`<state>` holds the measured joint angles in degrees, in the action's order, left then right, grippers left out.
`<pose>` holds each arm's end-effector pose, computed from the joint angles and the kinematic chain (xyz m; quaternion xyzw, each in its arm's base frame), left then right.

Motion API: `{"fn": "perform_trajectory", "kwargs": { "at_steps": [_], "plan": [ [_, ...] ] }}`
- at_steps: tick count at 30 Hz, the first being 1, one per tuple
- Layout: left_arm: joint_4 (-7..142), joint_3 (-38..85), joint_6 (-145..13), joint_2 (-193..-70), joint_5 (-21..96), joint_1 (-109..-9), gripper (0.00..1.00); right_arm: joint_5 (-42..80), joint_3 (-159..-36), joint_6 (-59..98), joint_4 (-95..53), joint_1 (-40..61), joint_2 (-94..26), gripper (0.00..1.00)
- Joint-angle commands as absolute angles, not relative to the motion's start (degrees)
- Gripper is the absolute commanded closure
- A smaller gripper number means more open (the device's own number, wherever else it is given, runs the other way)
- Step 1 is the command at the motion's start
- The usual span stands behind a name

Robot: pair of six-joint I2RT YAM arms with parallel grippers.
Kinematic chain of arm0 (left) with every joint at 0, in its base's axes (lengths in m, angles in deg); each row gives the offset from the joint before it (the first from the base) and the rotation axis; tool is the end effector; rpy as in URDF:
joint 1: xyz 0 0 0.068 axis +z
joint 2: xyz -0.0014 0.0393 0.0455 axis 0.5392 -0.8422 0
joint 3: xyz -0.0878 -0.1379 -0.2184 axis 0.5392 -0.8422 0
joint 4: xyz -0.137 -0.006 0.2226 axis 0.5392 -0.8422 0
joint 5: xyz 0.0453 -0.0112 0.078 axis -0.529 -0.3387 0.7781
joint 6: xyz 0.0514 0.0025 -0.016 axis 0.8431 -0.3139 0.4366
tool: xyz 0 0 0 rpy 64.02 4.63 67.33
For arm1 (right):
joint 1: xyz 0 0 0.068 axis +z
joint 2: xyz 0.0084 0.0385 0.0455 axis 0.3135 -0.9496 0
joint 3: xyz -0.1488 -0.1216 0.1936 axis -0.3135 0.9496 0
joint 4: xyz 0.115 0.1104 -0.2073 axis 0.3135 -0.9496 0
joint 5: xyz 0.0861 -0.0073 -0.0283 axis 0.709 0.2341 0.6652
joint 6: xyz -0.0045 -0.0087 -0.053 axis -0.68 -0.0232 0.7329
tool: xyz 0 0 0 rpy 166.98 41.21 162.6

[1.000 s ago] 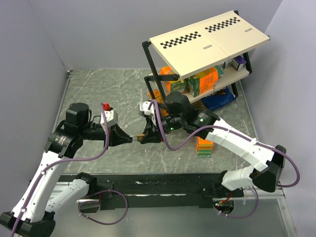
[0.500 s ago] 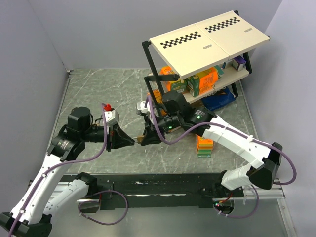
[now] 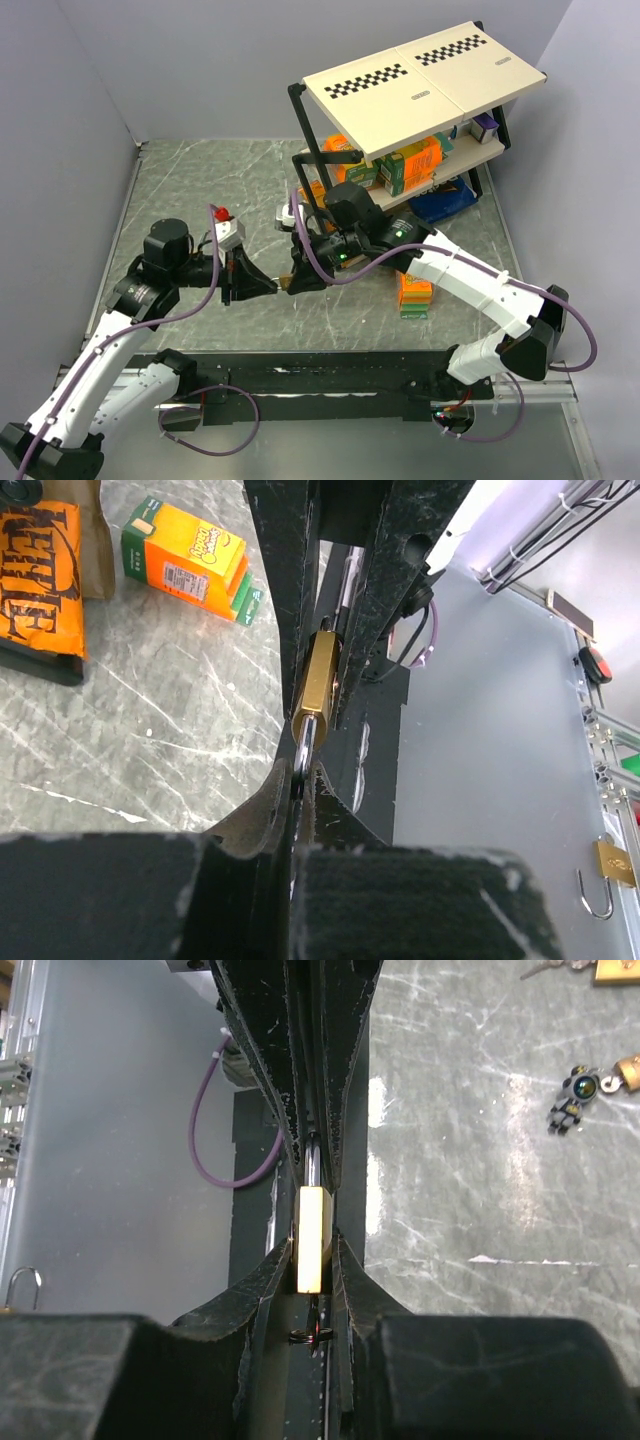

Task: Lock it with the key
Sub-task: Lock the lock.

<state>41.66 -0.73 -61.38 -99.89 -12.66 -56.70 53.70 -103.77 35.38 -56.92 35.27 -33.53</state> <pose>0.1317 -0.0921 0.3410 0.3856 0.6638 -0.5193 0.3757 0.1609 0.2582 0.3818 -0.5716 0.6197 0.4620 0.2752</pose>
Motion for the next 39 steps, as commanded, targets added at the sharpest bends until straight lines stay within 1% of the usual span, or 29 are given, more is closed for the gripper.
{"fn": "perform_trajectory", "kwargs": {
  "at_steps": [1, 7, 12, 13, 14, 15, 18, 19, 21, 27, 39],
  "plan": [
    [56.1, -1.5, -64.3, -101.2, -13.7, -59.6, 0.99, 58.5, -108.1, 33.7, -38.0, 40.2, -36.5, 1.00],
    [45.9, -0.7, -57.3, -99.6, -12.9, -58.7, 0.99, 57.6, -105.9, 38.2, -42.4, 39.2, -34.0, 1.00],
    [42.0, -2.2, -55.3, -96.0, -13.0, -57.4, 0.99, 56.8, -102.4, 40.5, -48.2, 35.9, -29.6, 1.00],
    [41.4, -2.2, -53.3, -95.8, -12.8, -57.2, 0.99, 56.8, -102.3, 40.9, -49.3, 35.3, -29.1, 0.98],
    [39.8, -2.0, -52.7, -95.6, -12.7, -57.1, 0.99, 56.6, -102.1, 41.4, -50.1, 35.1, -28.4, 0.93],
    [39.4, -1.9, -51.4, -95.5, -12.5, -57.1, 0.99, 56.5, -102.1, 42.4, -52.3, 34.6, -28.1, 0.76],
    [37.4, -0.7, -49.6, -95.9, -12.5, -56.5, 0.99, 56.1, -103.0, 44.5, -56.7, 34.0, -27.6, 0.49],
    [36.8, -0.3, -48.8, -96.1, -12.6, -56.4, 0.99, 56.0, -103.2, 44.8, -57.9, 33.9, -27.5, 0.46],
    [35.0, 0.5, -46.9, -96.6, -12.7, -56.4, 0.99, 55.7, -103.4, 45.4, -59.1, 33.2, -26.8, 0.44],
    [30.5, 2.3, -42.2, -97.5, -12.8, -56.4, 0.99, 54.9, -102.1, 47.1, -62.3, 31.7, -24.5, 0.46],
    [31.9, 2.7, -43.1, -98.4, -13.9, -56.4, 0.99, 54.8, -102.5, 47.5, -61.9, 32.4, -27.7, 0.46]
  ]
}}
